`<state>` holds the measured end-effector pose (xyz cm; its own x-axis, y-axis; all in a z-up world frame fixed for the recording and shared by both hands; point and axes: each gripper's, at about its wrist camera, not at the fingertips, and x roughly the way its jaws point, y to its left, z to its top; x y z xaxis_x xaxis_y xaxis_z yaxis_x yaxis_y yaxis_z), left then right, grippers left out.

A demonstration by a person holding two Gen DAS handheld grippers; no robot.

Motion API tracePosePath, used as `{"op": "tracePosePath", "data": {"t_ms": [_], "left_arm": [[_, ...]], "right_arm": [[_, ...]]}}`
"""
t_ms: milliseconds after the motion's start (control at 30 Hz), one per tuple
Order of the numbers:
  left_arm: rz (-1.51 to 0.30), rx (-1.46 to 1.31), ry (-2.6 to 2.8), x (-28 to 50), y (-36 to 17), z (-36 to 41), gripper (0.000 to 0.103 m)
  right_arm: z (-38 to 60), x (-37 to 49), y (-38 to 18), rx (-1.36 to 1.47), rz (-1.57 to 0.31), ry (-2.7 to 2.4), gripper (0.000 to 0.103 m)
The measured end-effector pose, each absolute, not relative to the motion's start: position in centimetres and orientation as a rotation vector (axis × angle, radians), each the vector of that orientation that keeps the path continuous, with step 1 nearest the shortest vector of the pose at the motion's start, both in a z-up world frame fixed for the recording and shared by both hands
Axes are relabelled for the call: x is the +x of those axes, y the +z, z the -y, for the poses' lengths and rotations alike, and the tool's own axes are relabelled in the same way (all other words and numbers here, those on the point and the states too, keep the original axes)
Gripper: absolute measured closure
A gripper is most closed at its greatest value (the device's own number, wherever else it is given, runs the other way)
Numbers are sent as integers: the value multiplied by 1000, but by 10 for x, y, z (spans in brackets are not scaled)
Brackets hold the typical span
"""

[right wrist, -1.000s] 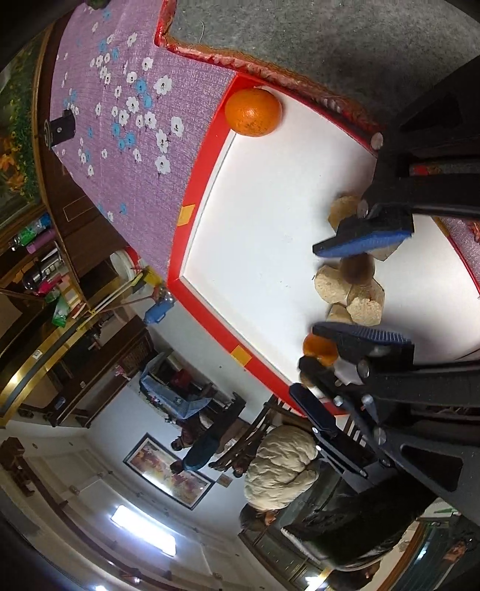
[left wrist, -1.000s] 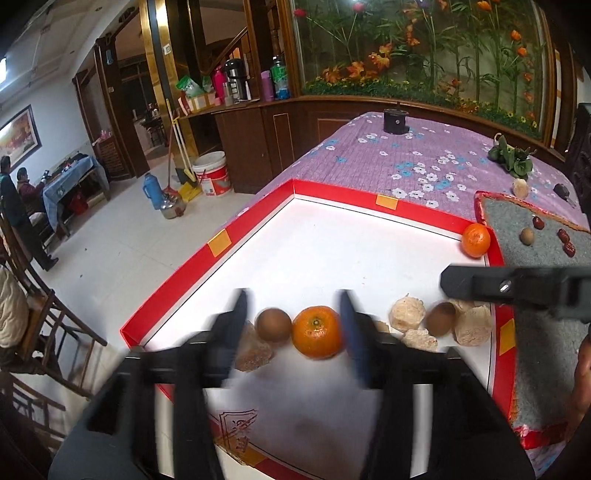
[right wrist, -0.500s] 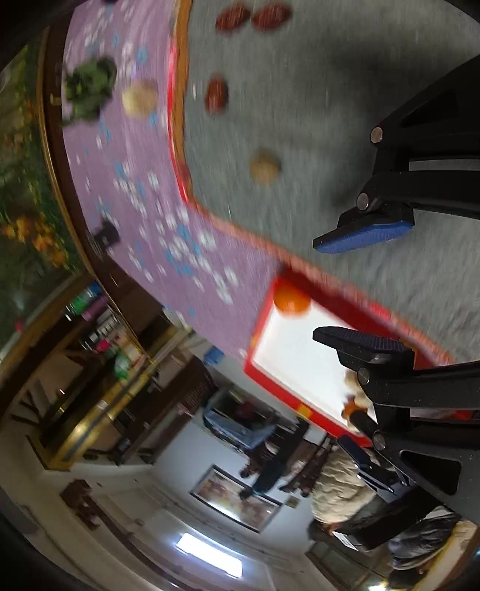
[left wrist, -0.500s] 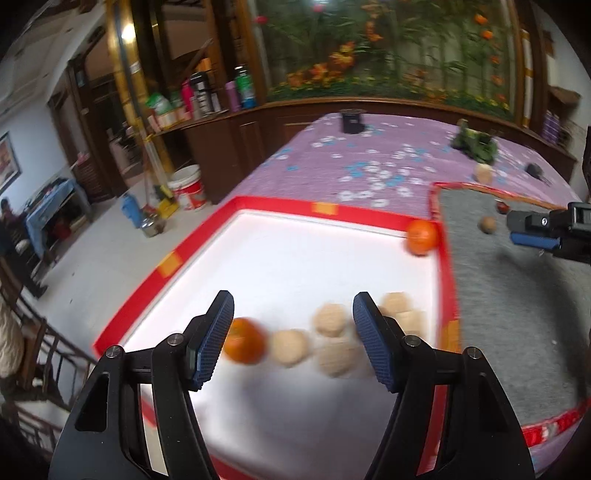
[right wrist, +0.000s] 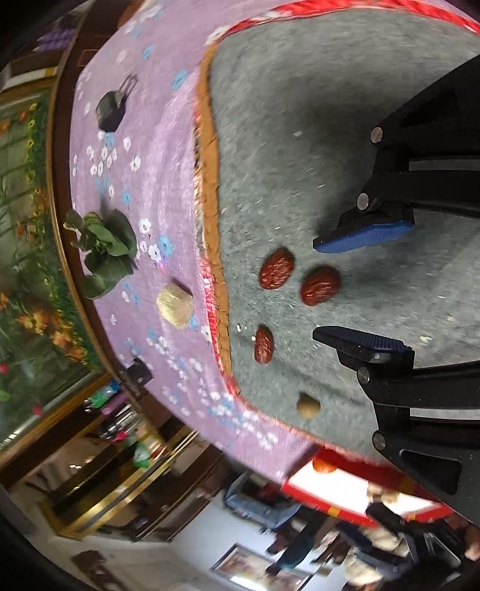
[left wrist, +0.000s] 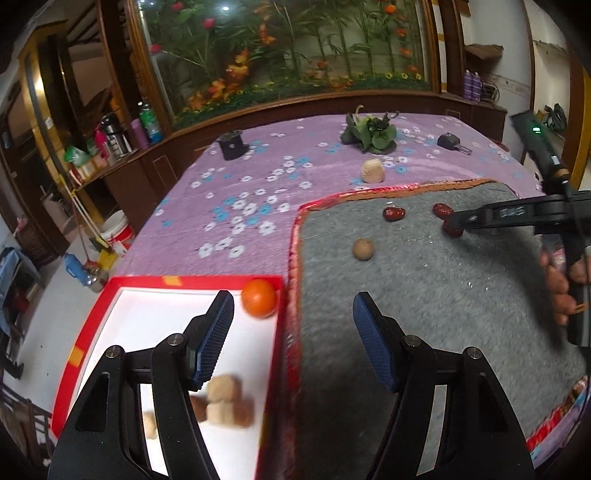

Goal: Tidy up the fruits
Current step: 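Open the left gripper to drop the nut in the tray while the right drops its nut, then grasp a brown round nut with the left gripper while the right grasps a red date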

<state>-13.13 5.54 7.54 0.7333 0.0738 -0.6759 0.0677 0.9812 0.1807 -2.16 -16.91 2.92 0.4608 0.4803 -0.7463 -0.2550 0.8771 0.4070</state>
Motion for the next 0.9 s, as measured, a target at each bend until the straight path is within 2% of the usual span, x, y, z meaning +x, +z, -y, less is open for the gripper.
{"op": "tracePosePath", "data": {"t_ms": [67, 133, 267, 433, 700, 767, 900], "left_arm": [[-773, 192, -8, -119, 75, -53, 35], [-787, 195, -6, -110, 74, -52, 35], [-817, 209, -20, -93, 70, -46, 35], [-869, 216, -55, -63, 56, -23, 35], [-919, 207, -58, -31, 31, -2, 36], [-923, 174, -53, -26, 27, -5, 51], [-939, 122, -86, -19, 21, -7, 69]], "right_arm": [[154, -12, 23, 181, -1032, 448, 66], [142, -9, 25, 106, -1010, 428, 82], [148, -14, 22, 103, -985, 443, 82], [192, -2, 21, 381, -1016, 517, 82], [218, 2, 23, 513, -1026, 483, 82], [215, 4, 23, 514, -1032, 492, 82], [205, 3, 25, 486, -1031, 503, 82]]}}
